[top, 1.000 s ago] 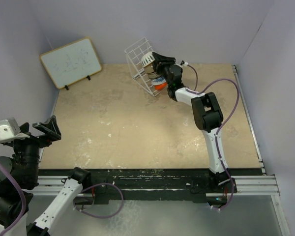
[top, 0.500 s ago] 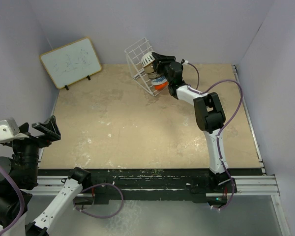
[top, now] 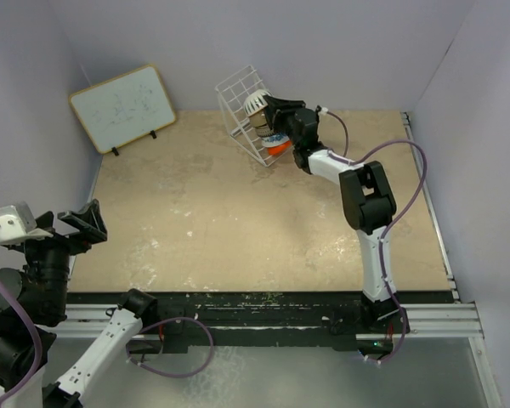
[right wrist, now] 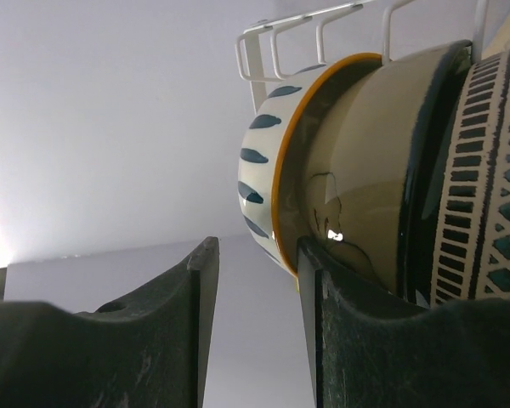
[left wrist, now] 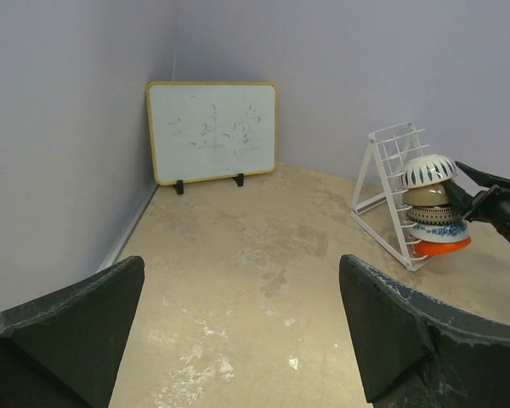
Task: Load the bowls into the dish rack
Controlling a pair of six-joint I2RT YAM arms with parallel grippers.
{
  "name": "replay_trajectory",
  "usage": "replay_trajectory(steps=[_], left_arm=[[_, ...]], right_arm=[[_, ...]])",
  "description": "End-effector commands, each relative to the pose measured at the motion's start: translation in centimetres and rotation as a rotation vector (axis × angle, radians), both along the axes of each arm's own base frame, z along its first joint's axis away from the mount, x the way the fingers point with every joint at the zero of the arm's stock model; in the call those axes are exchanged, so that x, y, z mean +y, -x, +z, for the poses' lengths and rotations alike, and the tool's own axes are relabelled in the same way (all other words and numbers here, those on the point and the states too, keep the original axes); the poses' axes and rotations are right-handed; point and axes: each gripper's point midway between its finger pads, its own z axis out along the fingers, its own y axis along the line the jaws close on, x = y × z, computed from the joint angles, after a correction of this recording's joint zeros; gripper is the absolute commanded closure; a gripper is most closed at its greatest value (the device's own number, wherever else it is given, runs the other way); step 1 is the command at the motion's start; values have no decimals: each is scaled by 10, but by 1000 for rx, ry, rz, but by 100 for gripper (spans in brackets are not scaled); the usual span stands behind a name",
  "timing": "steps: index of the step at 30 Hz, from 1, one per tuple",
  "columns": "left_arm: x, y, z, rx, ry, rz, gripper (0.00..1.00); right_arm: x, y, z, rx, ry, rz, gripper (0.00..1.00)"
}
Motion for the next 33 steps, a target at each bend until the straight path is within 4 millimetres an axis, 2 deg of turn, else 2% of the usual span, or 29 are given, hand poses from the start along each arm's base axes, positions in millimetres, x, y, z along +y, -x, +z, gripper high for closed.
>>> replay_trajectory(steps=[1,9,22,26,33], left_arm=[[-4,-7,0,8,13,-7,1],[-12,-15,-2,28,13,-31,1],[-35,-39,-14,91,27,-94,1],[-55,-58,-27,160,13,-158,1],[-107,-102,-69,325,16,-311,1]], right_arm=[[-5,10,13,6,39,-2,55],[-20,20,4,24,33,-19,55],[-40,45,20,-35,84,-26,55],[-45,60,32,-84,186,-23,55],[-61,95,59,-198,476,-24,54]])
